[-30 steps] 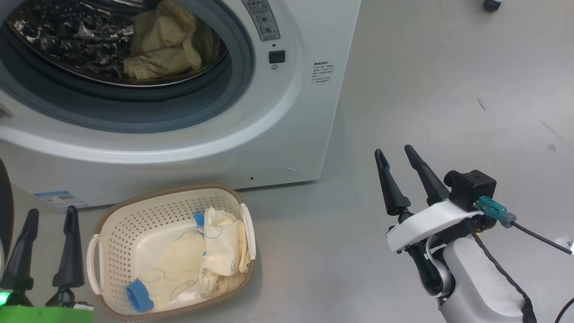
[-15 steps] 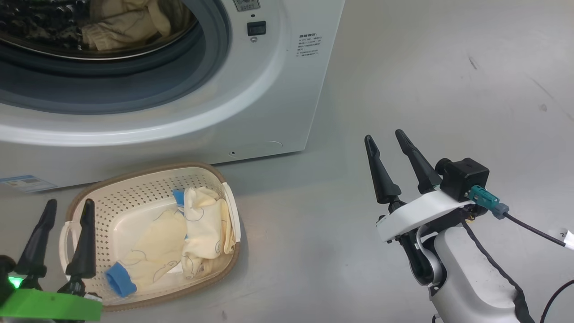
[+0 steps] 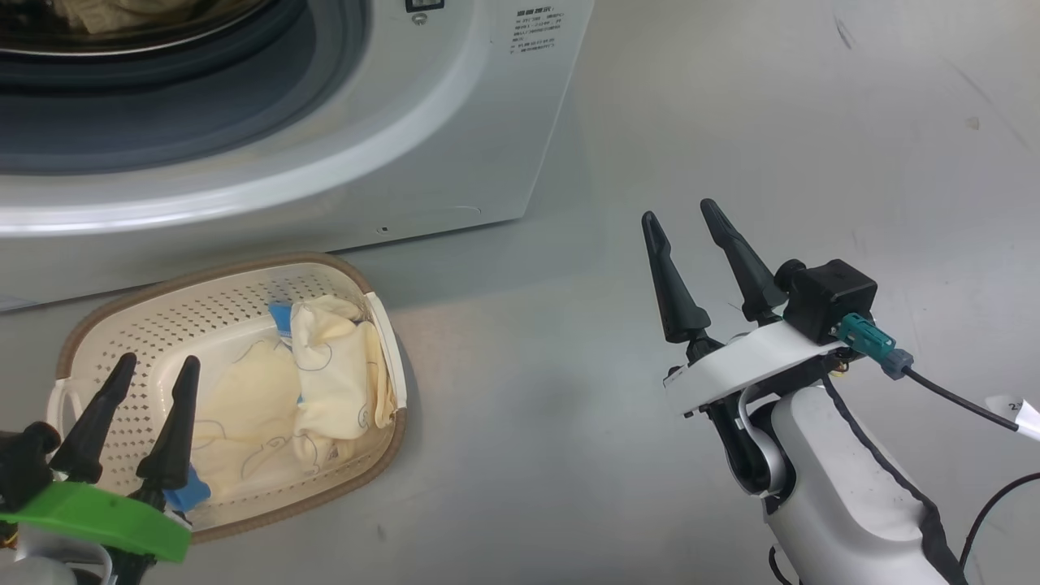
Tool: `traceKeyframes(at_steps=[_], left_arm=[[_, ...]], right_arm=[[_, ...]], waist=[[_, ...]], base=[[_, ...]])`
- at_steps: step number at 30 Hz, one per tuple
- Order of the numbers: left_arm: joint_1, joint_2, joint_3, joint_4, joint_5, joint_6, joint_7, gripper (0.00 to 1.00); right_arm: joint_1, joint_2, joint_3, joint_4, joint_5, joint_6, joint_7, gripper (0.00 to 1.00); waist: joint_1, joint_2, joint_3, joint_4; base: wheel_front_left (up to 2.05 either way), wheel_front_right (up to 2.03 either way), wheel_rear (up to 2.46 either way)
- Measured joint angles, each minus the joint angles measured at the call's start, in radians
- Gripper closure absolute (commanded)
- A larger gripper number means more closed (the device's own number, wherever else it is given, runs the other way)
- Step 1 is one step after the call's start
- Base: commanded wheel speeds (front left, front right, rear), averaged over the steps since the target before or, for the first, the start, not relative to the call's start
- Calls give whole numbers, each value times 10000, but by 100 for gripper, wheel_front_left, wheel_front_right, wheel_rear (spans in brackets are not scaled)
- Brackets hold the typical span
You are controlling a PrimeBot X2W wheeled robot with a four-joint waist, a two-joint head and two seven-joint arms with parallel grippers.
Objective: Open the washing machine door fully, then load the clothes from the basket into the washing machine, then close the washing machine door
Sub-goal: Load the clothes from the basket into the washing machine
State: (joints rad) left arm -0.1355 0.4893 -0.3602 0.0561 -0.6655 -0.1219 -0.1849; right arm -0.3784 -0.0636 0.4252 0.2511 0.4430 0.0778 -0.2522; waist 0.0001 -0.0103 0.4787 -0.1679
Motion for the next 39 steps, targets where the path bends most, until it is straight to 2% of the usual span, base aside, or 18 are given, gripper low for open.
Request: traceKeyframes(at_steps=[7, 21, 39], left_arm=[[-627, 550, -694, 667, -316, 0, 322, 0], [-1838, 1216, -2370, 1601, -1122, 0, 1030, 0], [-3118, 1900, -3745, 2516, -2592, 0, 1641, 0]], right_arm=[[-252, 21, 138, -192, -88, -100, 0, 0], [-815, 36, 711, -642, -81, -284, 0, 0], [-1231, 46, 1576, -1419, 428, -892, -2, 0]], waist=[[0, 0, 679, -189], [0, 0, 1976, -616], [-1, 0, 3337, -1435]], base=[[0, 0, 0], [0, 0, 0], [0, 0, 0]])
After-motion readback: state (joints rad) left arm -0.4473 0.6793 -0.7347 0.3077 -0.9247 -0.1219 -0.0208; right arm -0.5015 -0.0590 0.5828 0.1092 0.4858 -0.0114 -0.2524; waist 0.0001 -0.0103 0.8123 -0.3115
